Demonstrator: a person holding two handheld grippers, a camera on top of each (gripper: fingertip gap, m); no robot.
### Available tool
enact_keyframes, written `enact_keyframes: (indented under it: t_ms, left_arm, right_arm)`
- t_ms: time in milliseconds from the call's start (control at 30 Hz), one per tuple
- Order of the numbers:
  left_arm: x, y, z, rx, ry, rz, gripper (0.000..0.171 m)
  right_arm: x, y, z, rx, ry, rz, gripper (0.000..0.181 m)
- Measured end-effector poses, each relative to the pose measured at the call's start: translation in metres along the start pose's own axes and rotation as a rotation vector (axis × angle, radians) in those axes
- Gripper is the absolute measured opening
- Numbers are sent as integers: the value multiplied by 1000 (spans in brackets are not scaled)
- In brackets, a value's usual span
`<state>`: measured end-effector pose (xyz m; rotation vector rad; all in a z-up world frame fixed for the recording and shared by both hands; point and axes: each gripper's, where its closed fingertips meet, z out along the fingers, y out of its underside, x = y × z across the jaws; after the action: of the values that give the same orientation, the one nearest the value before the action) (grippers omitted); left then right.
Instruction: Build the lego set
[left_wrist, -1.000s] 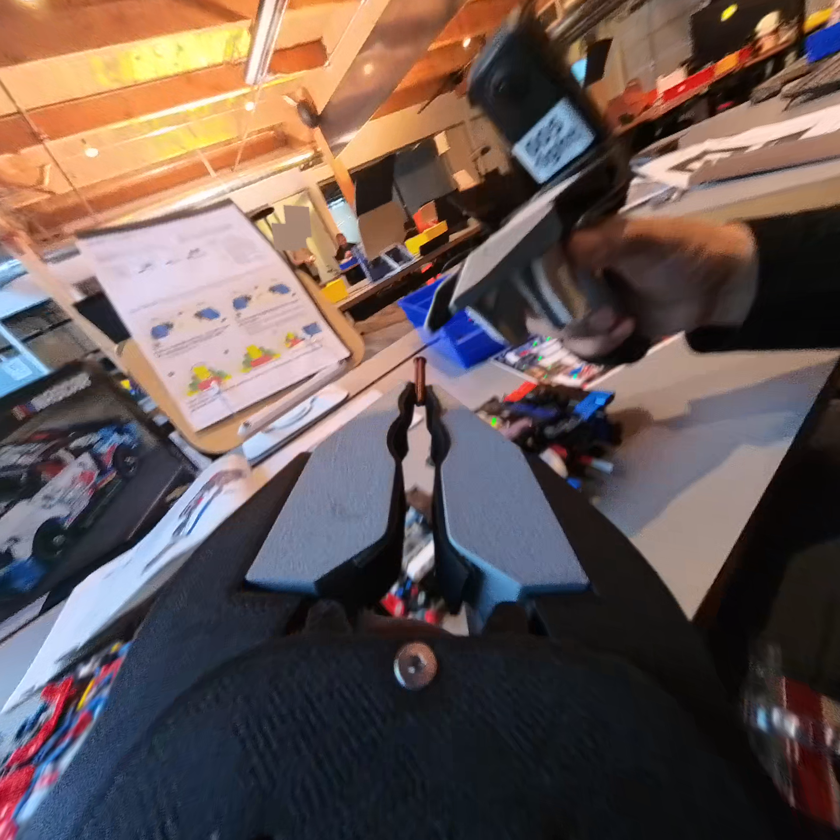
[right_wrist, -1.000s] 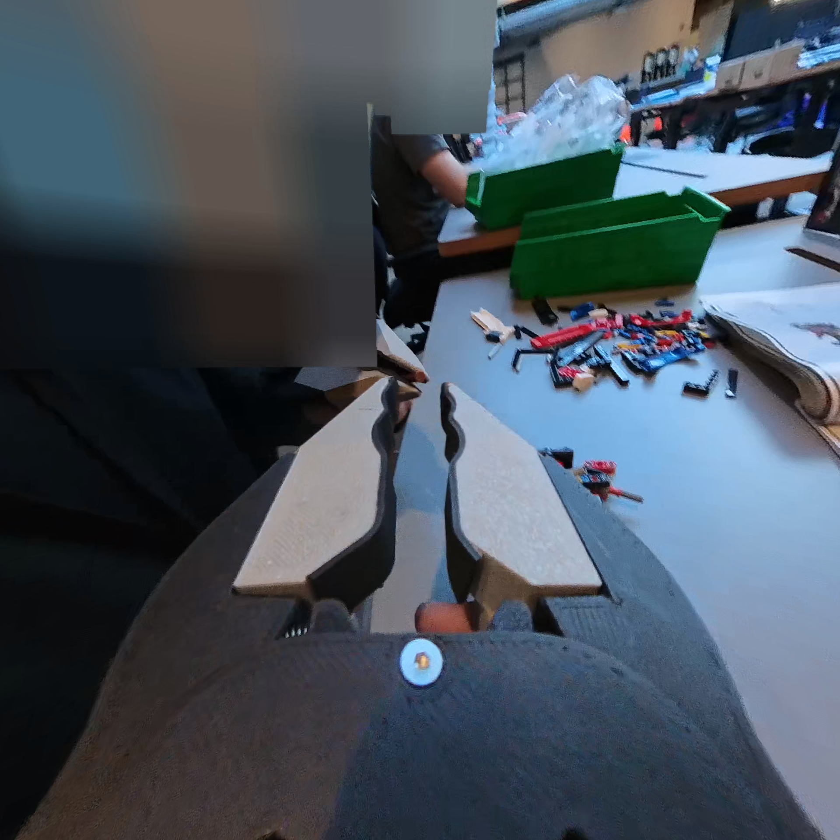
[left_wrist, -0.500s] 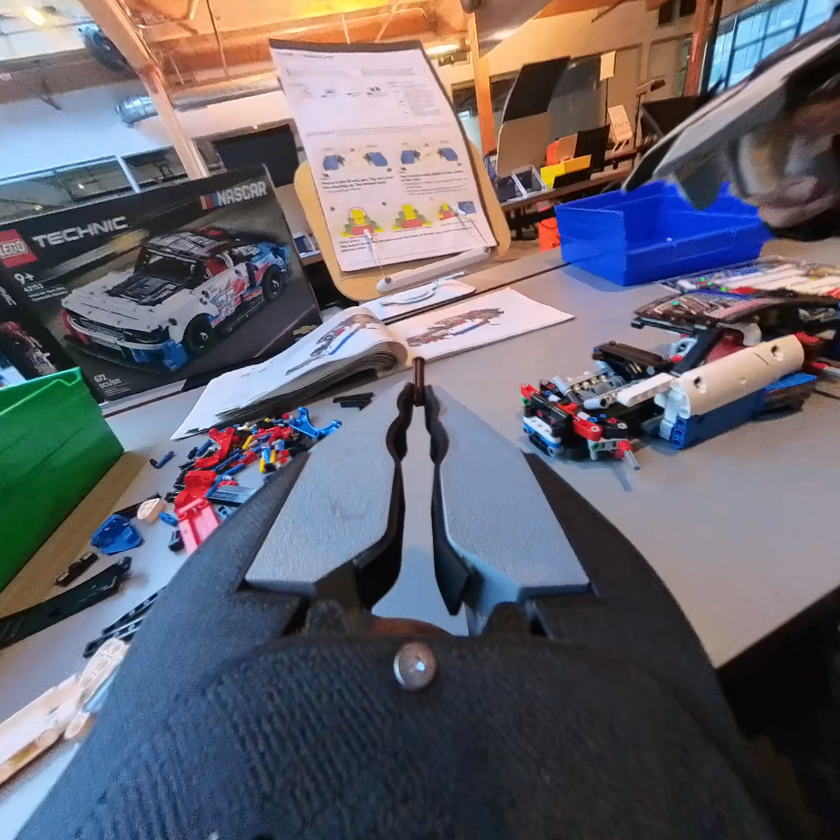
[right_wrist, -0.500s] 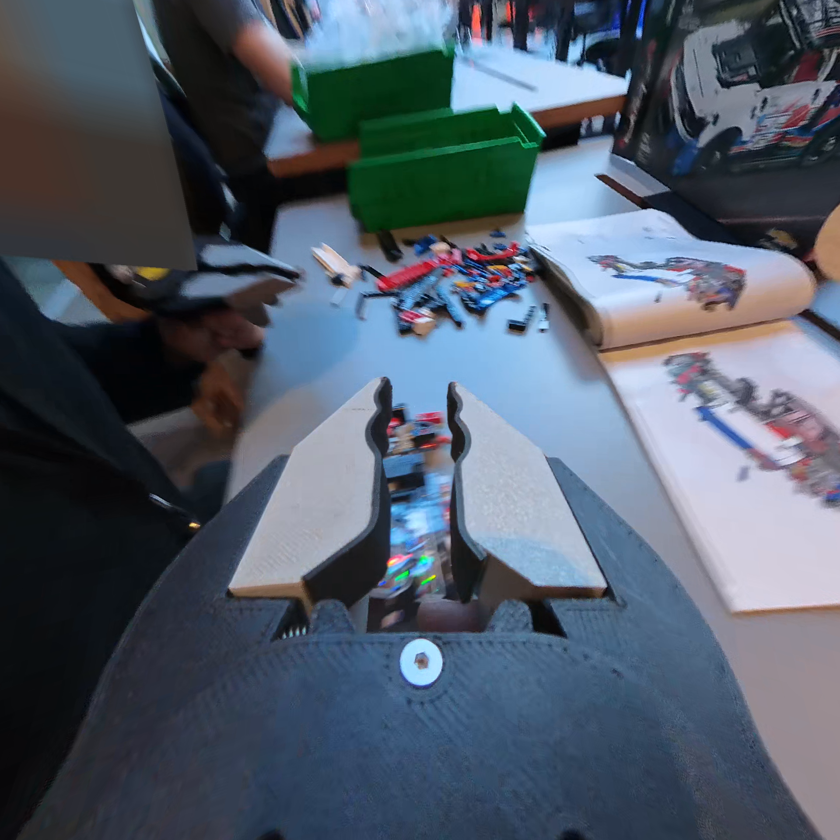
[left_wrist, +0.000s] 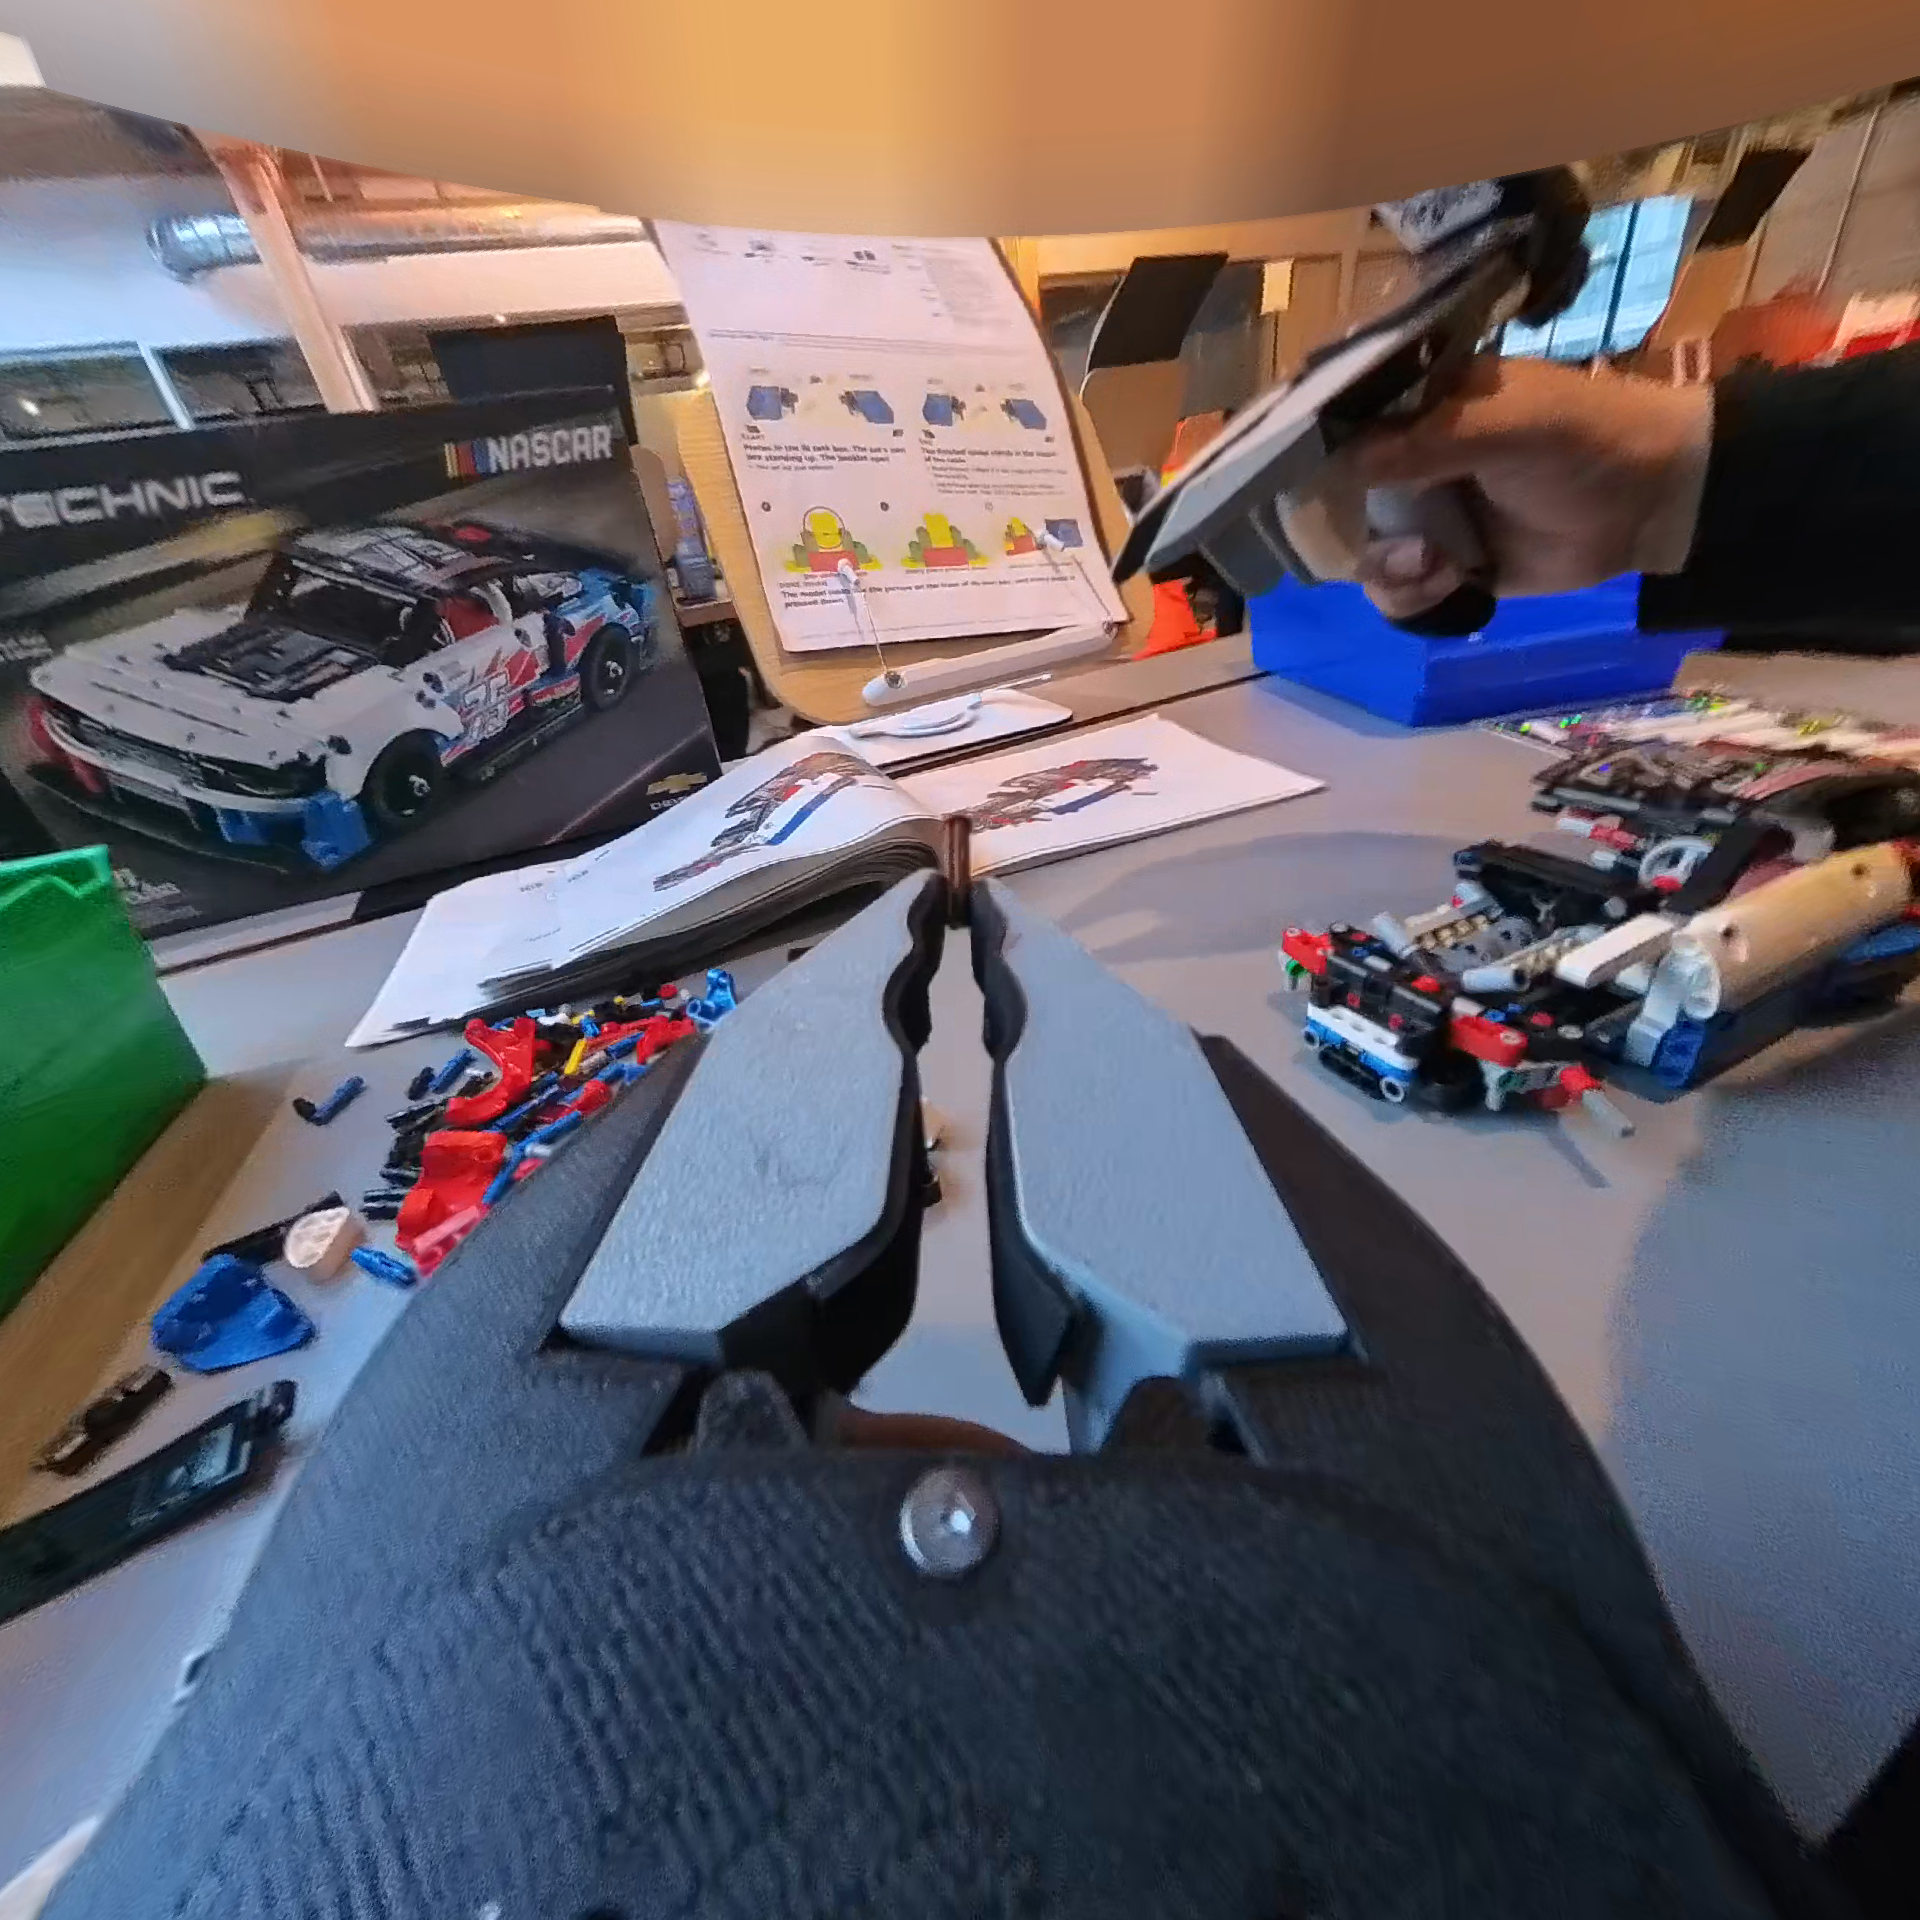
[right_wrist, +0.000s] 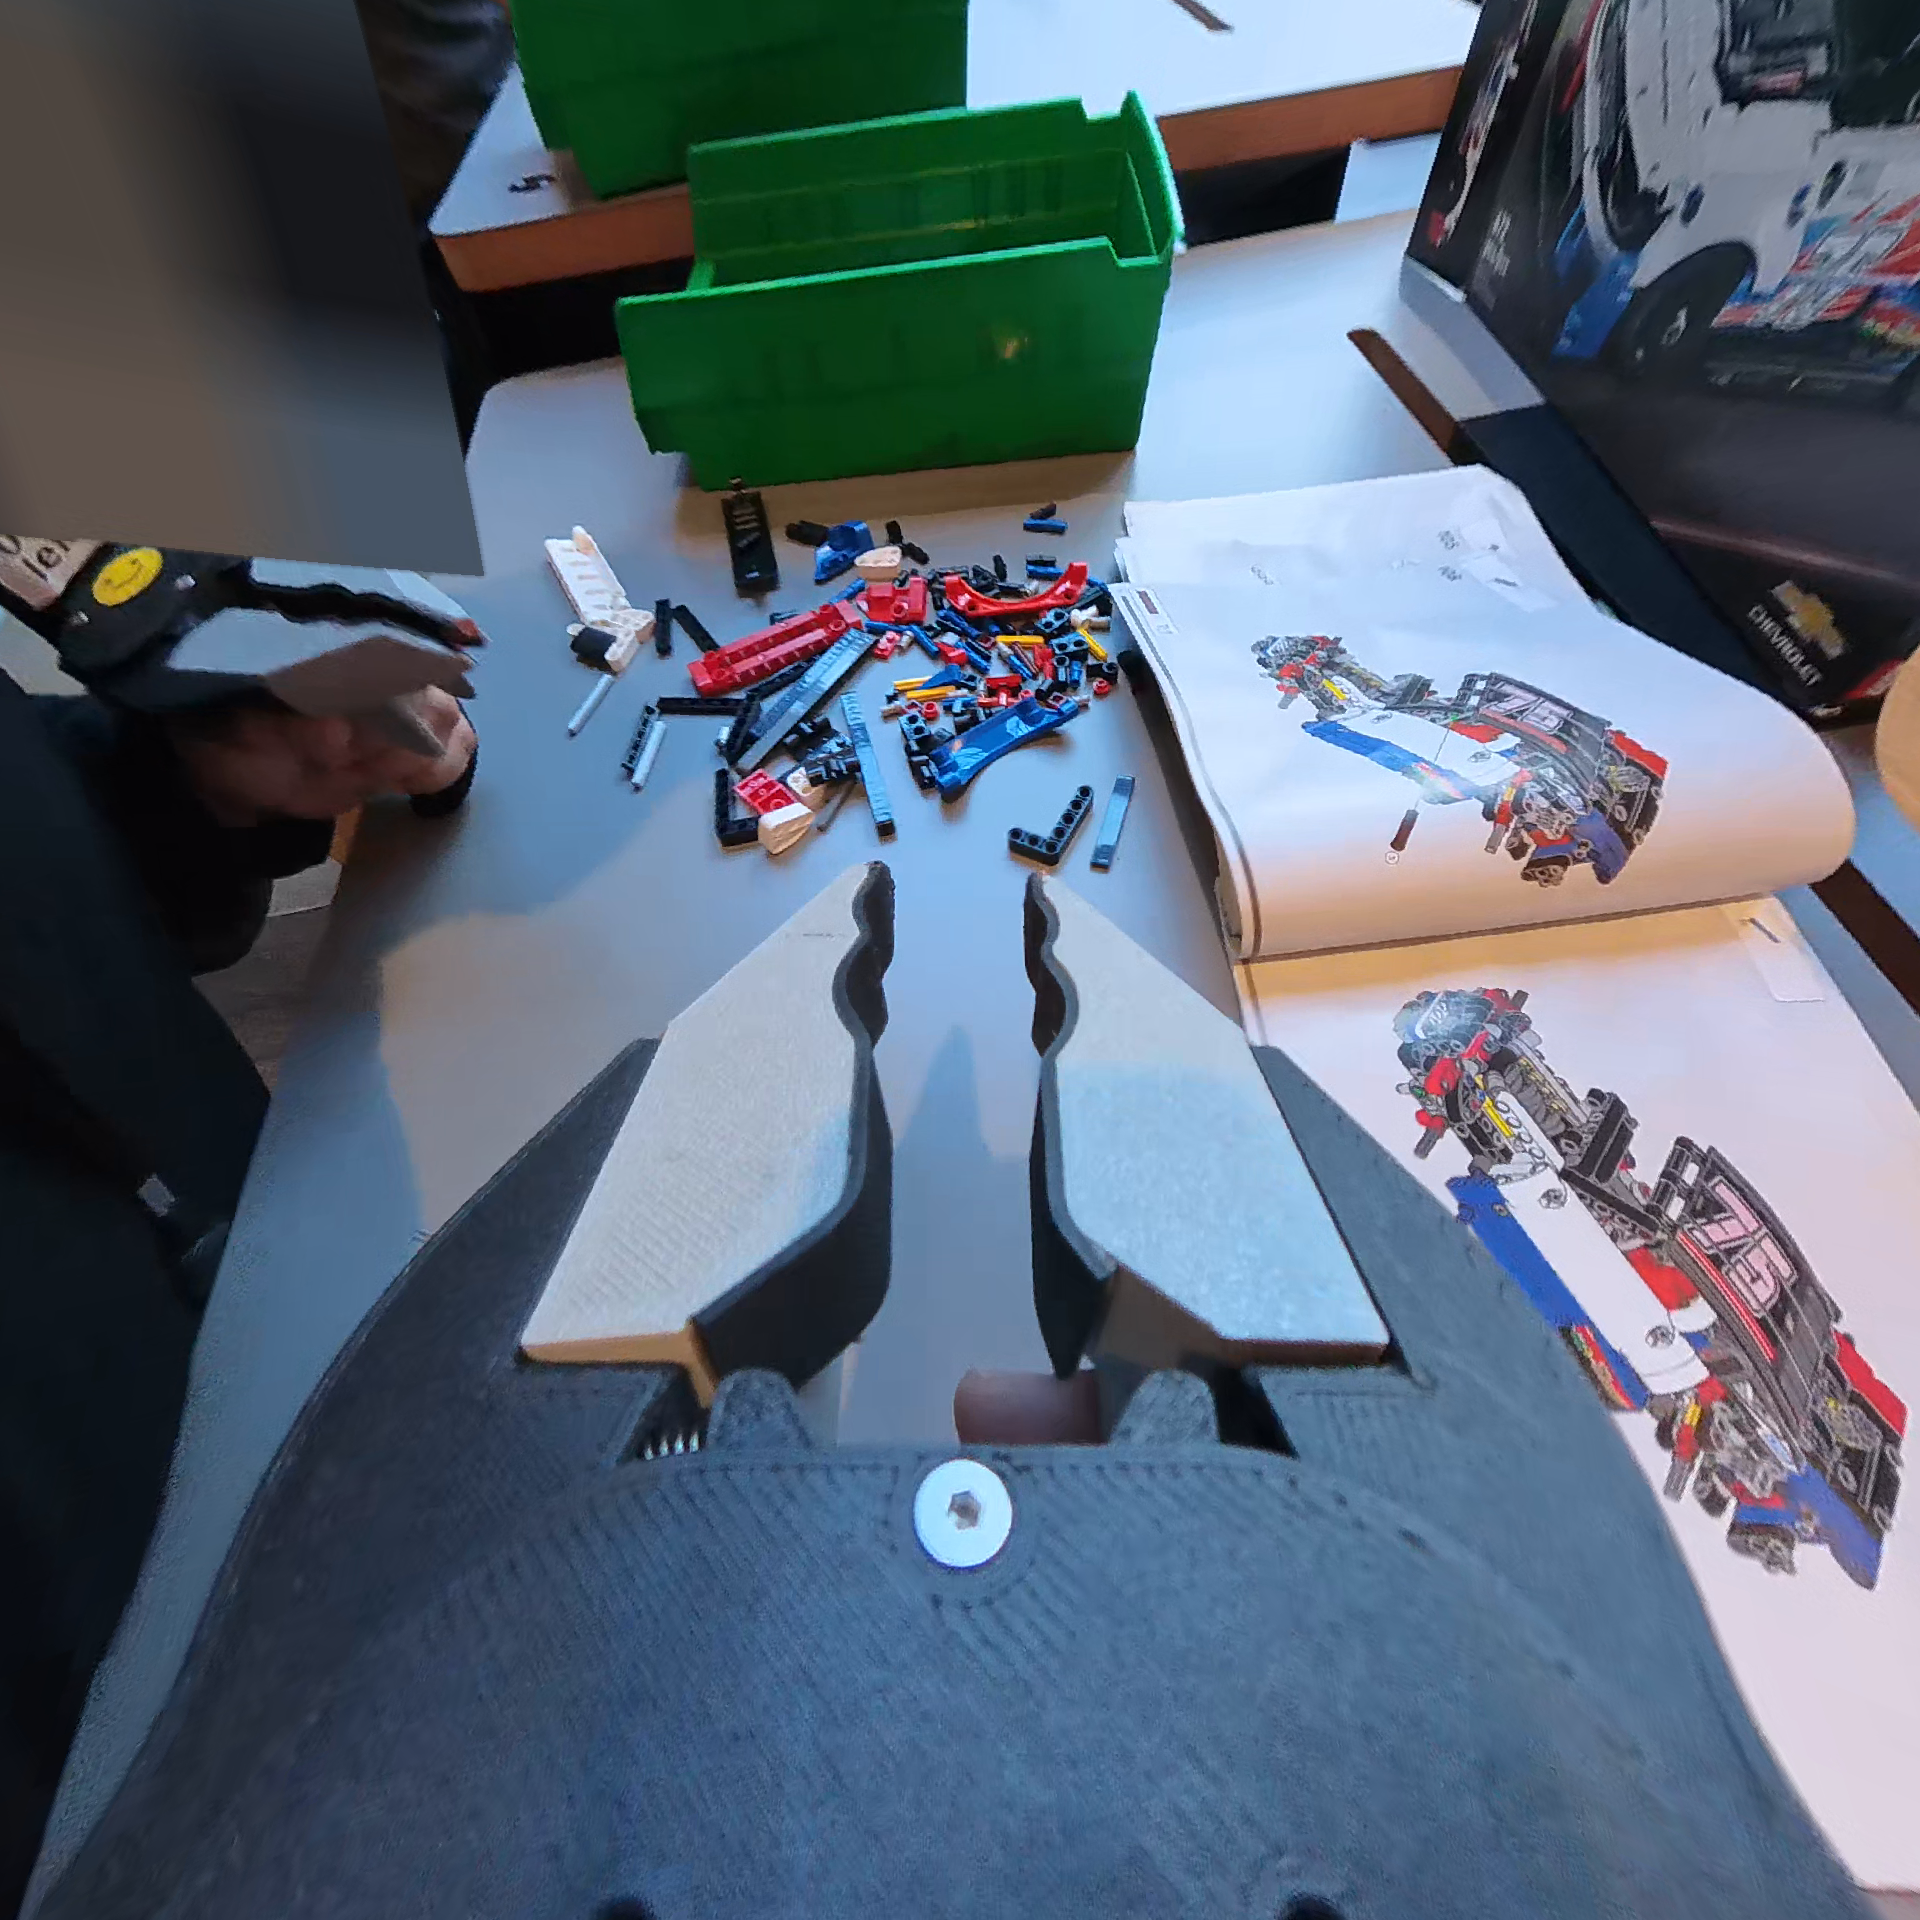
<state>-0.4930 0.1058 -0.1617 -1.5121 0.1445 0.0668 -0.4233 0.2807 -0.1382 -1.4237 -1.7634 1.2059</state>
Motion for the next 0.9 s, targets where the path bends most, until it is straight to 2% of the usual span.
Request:
enact_keyframes:
  t_ms: [167, 400, 533, 900]
  left_arm:
    - [-6, 0, -3, 10, 30, -79, 2]
    - [1, -1, -16, 7, 28, -84, 2]
    - [7, -4, -24, 23, 34, -81, 2]
    - [12, -3, -22, 14, 41, -54, 2]
  right_arm:
    - [1, 2, 10, -24, -25, 21, 24]
    - [-29, 6, 6, -33, -62, 11, 24]
    - [-43, 18, -4, -46, -84, 16, 31]
    - [-43, 28, -27, -48, 5, -6, 24]
